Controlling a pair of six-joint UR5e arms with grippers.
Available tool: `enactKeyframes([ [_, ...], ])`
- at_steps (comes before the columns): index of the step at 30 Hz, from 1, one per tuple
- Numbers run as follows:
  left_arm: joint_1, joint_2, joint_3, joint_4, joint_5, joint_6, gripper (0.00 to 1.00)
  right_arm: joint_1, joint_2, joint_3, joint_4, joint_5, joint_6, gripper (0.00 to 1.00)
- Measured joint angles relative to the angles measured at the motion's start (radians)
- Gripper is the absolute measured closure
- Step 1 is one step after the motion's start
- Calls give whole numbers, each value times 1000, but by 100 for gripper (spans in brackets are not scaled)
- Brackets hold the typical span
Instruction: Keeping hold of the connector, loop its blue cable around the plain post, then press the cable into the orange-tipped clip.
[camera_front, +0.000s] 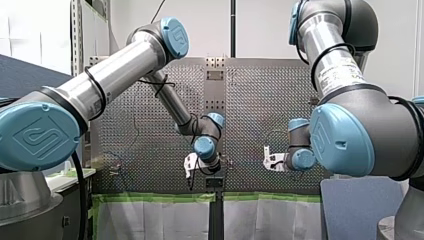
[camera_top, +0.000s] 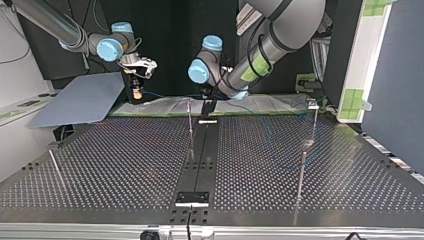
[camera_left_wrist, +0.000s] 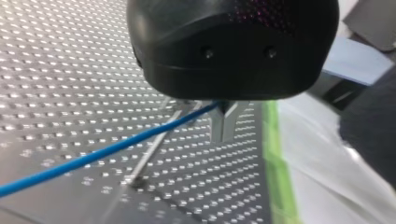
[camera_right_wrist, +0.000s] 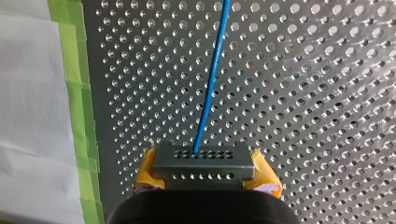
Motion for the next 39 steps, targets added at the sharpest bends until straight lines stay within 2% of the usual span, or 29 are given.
enactKeyframes([
  [8,27,-4,12,78,30,-9,100,-10,0,-7,17,1,-10,100],
  [19,43,-53,15,180,50,-26,100,-12,0,-7,24,1,-13,100],
  [35,59,-58,21,340,72,-49,100,-18,1,-7,-5,3,-4,100],
  [39,56,-74,25,351,79,-52,100,-19,1,-7,-15,3,-2,100],
])
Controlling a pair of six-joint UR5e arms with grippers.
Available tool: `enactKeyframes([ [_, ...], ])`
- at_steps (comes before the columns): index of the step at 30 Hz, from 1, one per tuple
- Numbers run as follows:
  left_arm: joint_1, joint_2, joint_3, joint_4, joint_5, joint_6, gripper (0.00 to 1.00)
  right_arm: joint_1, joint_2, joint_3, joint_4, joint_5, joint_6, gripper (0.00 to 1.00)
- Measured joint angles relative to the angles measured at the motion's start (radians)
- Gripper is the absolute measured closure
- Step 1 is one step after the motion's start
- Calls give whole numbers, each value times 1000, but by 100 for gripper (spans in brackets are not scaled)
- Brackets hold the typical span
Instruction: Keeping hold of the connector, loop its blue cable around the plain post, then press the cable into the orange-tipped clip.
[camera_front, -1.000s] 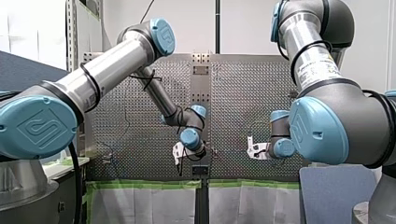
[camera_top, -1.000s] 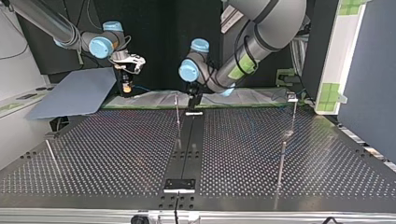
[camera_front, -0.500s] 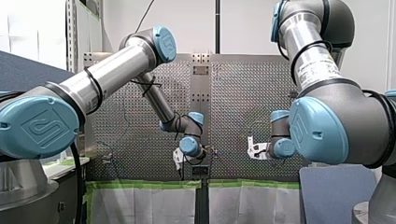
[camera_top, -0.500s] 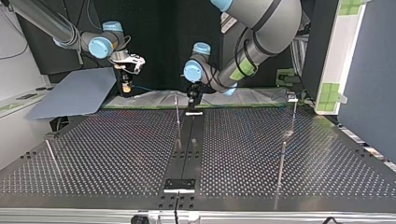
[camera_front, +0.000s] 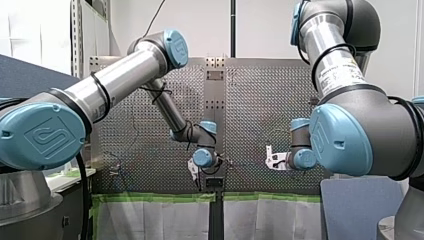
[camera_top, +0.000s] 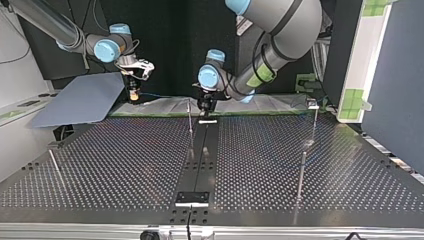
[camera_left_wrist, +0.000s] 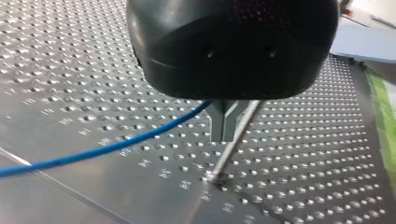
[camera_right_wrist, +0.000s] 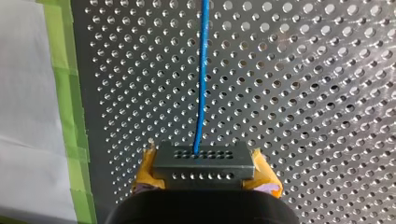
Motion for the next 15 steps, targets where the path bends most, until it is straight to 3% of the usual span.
enactKeyframes([
  [7,4,-35,20,-1,8,-1,100,-1,1,-3,-19,-3,9,100],
  [15,10,-38,28,2,12,-14,100,-6,2,-33,-8,-7,16,100],
])
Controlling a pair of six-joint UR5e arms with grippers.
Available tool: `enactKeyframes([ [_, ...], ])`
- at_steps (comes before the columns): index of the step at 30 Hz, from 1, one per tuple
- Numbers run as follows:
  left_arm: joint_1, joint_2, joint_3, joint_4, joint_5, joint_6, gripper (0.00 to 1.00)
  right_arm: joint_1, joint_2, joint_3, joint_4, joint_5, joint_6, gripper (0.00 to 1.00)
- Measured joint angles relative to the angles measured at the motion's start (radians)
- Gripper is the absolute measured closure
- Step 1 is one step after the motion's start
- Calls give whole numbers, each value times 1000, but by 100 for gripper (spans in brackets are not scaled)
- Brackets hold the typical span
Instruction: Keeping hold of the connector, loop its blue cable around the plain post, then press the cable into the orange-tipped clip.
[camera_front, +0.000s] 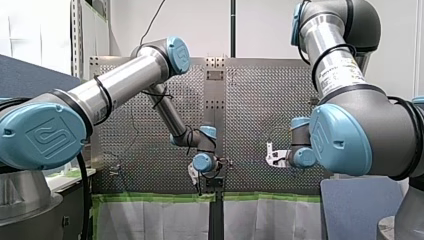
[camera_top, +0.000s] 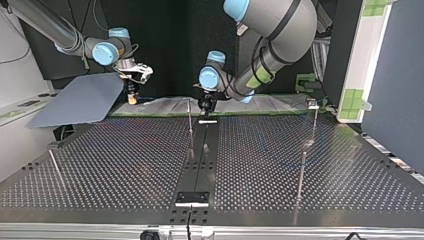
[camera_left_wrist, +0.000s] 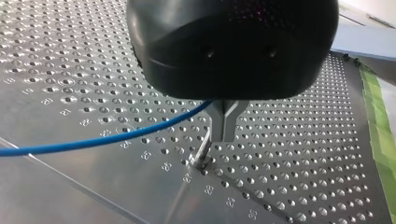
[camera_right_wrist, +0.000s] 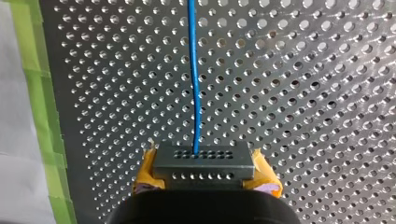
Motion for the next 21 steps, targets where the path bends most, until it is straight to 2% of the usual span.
enactKeyframes([
  [7,-3,-11,0,1,-2,0,100,-4,12,-8,-1,-1,3,100],
  [13,-3,-24,0,8,2,-2,100,-5,47,-25,-2,0,0,100],
  [21,11,-26,14,13,14,-10,100,-8,67,-77,21,0,6,100],
])
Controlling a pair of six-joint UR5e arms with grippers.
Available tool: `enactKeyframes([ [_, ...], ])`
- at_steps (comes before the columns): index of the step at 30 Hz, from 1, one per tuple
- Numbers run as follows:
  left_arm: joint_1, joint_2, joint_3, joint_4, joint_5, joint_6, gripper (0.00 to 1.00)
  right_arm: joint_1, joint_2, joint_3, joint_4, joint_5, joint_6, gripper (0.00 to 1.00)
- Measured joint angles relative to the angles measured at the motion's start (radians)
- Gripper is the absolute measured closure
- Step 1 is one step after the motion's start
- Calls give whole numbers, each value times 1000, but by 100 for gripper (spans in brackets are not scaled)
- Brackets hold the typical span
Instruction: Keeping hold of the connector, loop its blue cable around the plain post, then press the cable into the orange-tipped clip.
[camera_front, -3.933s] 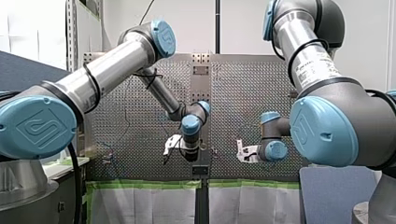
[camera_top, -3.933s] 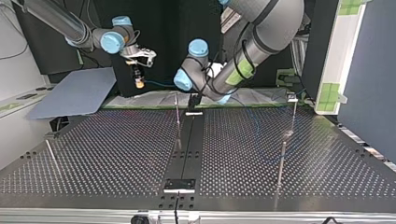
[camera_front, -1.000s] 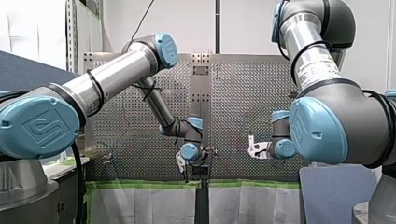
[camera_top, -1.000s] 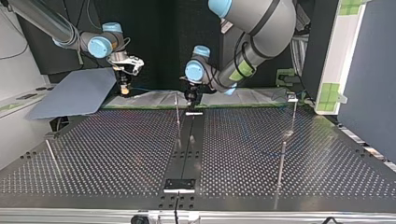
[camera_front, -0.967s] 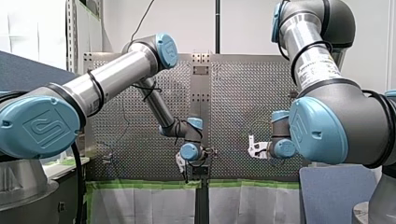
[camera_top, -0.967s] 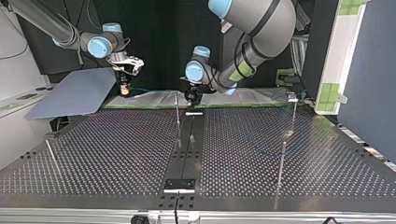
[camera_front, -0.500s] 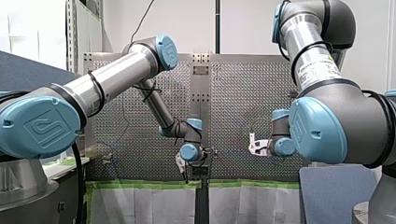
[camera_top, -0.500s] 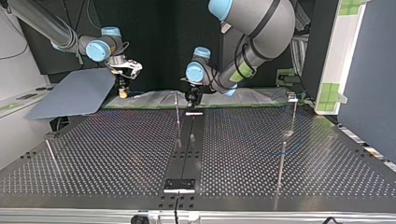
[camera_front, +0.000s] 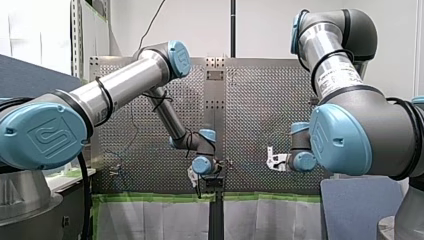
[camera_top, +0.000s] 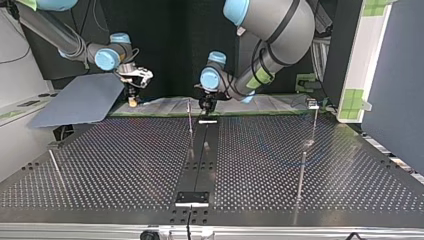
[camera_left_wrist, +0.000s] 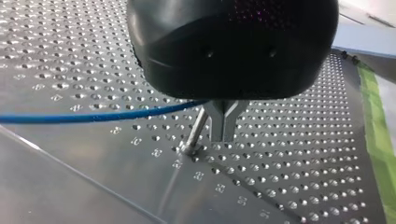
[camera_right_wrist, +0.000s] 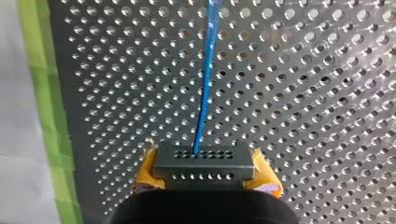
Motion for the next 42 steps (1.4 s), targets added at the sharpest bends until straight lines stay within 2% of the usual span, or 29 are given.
enactKeyframes([
  [7,11,0,21,-3,7,-6,100,-11,1,-48,23,-1,2,100],
  [14,20,0,34,-6,6,-8,100,-24,2,-80,25,-3,5,100],
  [19,25,0,45,-11,6,-8,100,-35,7,-98,23,-16,11,100],
  [23,27,0,58,-21,4,-8,100,-39,33,-129,41,-35,6,100],
  [33,33,0,87,-34,-6,-4,100,-43,114,-202,73,-43,3,100],
  [35,35,1,88,-34,-7,-3,90,-44,127,-216,80,-43,2,100],
  [36,36,1,88,-33,-7,-2,90,-44,130,-220,83,-43,2,100],
  [37,38,1,88,-33,-7,-1,83,-44,132,-224,85,-43,1,100],
  [38,39,1,88,-33,-7,2,70,-44,135,-228,88,-43,1,100],
  [39,40,1,88,-32,-6,6,70,-44,136,-230,89,-43,1,100],
  [41,40,1,88,-32,-1,21,50,-44,137,-234,92,-43,1,100],
  [42,40,1,88,-32,4,28,50,-44,137,-235,92,-44,0,100],
])
